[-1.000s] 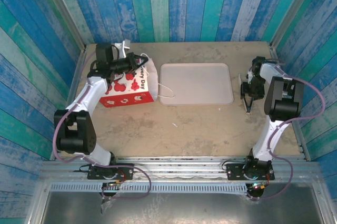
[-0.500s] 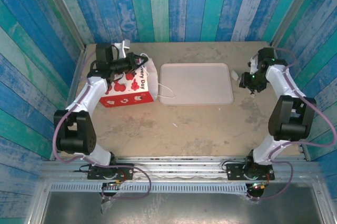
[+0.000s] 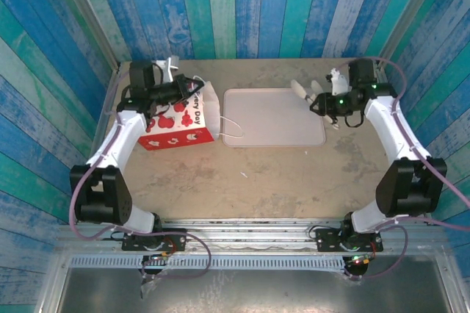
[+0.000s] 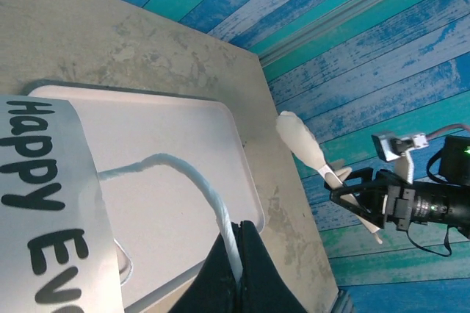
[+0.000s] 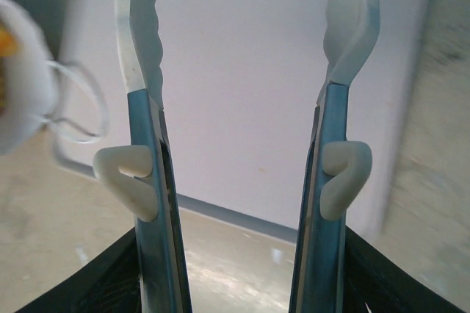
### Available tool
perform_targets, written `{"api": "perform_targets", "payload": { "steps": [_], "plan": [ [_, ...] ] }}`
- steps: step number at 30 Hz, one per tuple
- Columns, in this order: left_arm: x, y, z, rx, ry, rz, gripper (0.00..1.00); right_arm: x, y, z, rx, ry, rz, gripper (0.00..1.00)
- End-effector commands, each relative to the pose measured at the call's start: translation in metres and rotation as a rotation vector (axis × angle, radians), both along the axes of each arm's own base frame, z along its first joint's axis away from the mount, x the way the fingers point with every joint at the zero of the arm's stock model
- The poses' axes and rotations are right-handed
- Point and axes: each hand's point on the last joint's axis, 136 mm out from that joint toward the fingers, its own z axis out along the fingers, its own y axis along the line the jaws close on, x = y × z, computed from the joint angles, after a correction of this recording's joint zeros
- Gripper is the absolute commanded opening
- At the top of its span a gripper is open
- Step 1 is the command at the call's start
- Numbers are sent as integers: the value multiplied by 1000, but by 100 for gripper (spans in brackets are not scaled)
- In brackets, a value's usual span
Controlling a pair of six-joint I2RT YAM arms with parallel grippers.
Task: Take the fake bread out of the paper bag
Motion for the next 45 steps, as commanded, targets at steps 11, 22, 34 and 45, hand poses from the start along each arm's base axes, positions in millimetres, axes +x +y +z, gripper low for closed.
{"api": "perform_targets", "payload": {
  "steps": [11,22,34,45],
  "plan": [
    [-38,35,39,238,-149,167,1,-66,162,28,163,-135,562,54],
    [-37,47,53,244,-199,256,1,-104,207,0,42,-112,744,52],
    [-36,43,52,207,-173,245,1,-72,273,-32,-281,-258,663,49],
    [-33,40,50,187,-163,232,1,-44,309,-48,-463,-381,624,50]
  ]
}}
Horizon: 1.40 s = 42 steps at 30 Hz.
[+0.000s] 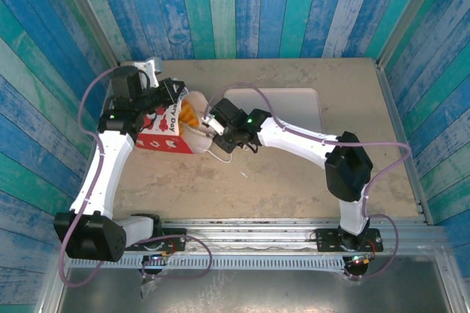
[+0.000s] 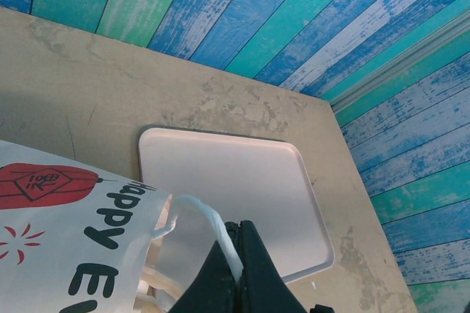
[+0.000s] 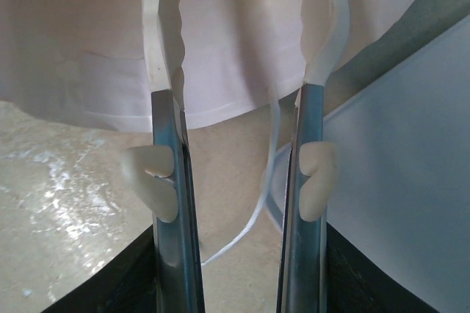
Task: Take the fake bread out of the paper bag
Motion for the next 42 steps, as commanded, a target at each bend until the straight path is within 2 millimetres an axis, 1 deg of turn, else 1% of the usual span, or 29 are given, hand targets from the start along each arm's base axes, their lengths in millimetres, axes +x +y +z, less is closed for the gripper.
{"api": "perform_targets", "payload": {
  "steps": [1,5,12,14,18,20,22,23,28,32,34,37,42],
  "plan": [
    [0,-5,11,-15,-45,-20,1,21,9,12,-5,-93,-28,51],
    [1,-6,11,-22,-44,-24,1,31,15,2,-33,-99,-53,51],
    [2,-7,16,-26,-50,-32,1,31,33,-11,-44,-84,-21,53],
    [2,-6,17,-27,-51,-30,1,33,34,-14,-61,-93,-25,53],
    [3,-8,15,-34,-46,-38,1,41,28,-24,-117,-124,-63,52],
    [2,-9,14,-40,-43,-39,1,41,27,-26,-121,-126,-67,51],
    [3,-9,13,-43,-43,-37,1,39,28,-24,-113,-122,-62,48],
    [3,-9,12,-46,-41,-35,1,38,29,-22,-104,-120,-57,45],
    [5,-8,9,-53,-37,-26,1,32,28,-2,-55,-118,-53,37],
    [10,-7,1,-76,-21,-7,0,26,20,11,-24,-106,-72,37],
    [13,-9,0,-103,-15,-9,0,23,14,17,0,-78,-85,37],
    [18,-11,4,-150,-22,-8,0,16,4,25,58,0,-84,37],
    [24,-12,12,-200,-41,3,0,3,-15,25,129,147,-74,37]
  ]
}}
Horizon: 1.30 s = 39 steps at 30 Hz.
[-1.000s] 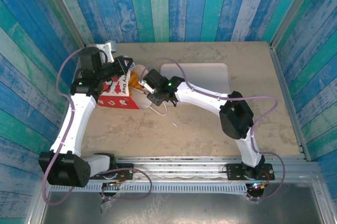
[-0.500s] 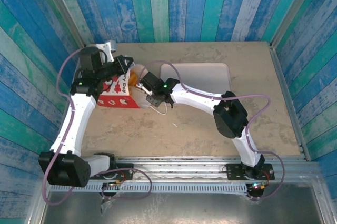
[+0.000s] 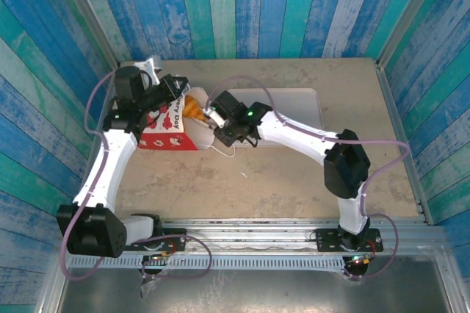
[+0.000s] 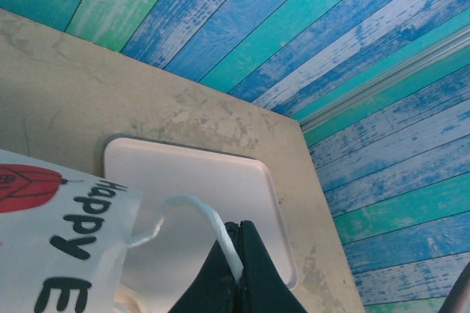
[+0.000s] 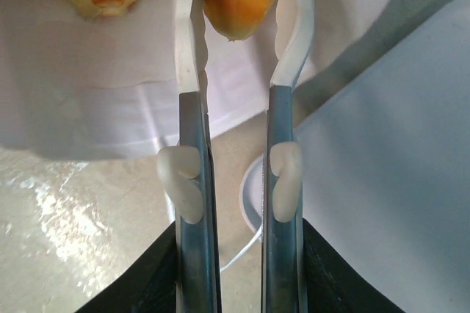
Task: Take the fake bread out of the paper bag
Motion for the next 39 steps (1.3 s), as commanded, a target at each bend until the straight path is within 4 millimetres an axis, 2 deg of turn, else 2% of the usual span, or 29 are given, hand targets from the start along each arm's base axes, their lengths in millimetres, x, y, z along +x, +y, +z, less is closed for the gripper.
{"api": "perform_targets", "payload": {
  "steps": [1,3,14,19,25,29,30,35,39],
  "plan": [
    [9,-4,10,-52,-39,-6,0,-12,-12,13,103,118,4,37],
    [15,-6,2,-58,-10,-7,0,-17,-19,15,126,152,3,37],
    [19,-7,-5,-80,14,-7,0,-42,-59,27,186,237,8,38],
    [21,-7,-5,-85,13,-5,0,-46,-87,26,209,264,-35,38],
    [23,-9,-6,-92,16,-15,0,-48,-106,23,229,295,-66,37],
    [23,-8,-8,-86,20,-11,0,-47,-127,18,229,298,-109,37],
    [23,-8,-9,-84,22,-10,0,-39,-142,15,235,300,-158,37],
    [23,-8,-10,-81,24,-11,1,-34,-179,3,259,332,-253,38],
    [22,-8,-9,-82,21,-14,1,-29,-210,-21,228,401,-364,39]
  ]
}}
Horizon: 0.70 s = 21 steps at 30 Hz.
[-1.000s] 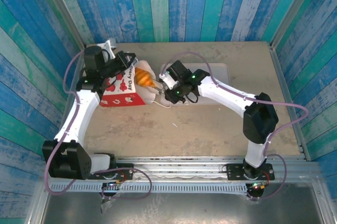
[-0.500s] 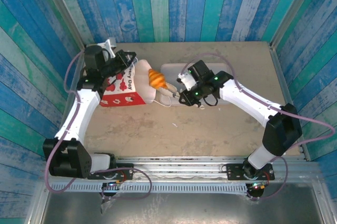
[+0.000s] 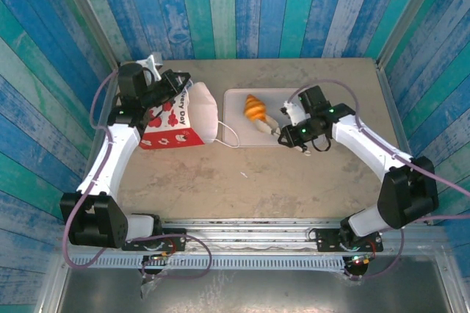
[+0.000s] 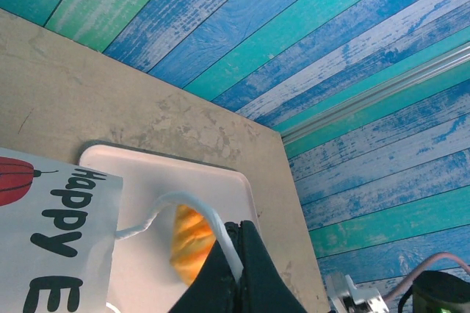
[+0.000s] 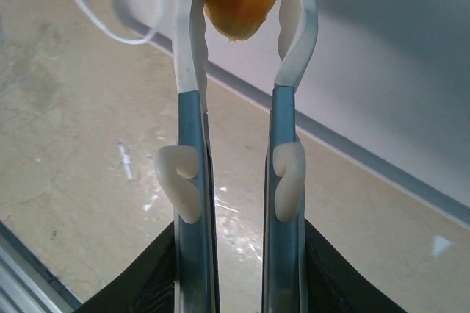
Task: Take the fake bread out of the paper bag
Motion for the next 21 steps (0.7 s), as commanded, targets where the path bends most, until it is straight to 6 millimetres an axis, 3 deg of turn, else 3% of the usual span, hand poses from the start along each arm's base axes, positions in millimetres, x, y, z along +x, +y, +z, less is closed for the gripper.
{"api": "perform_targets", "payload": {
  "steps": [1,6,17,21],
  "plan": [
    [4,-4,-5,3,-7,-16,1,1,-16,-10,-9,53,-57,39],
    [0,-3,0,10,-20,-15,1,6,-42,-24,-121,74,-118,41],
    [-3,-2,-1,16,-22,-9,1,23,-63,-6,-278,36,-124,55],
    [-3,-2,-1,16,-20,-9,1,32,-60,5,-318,0,-101,58]
  ]
}}
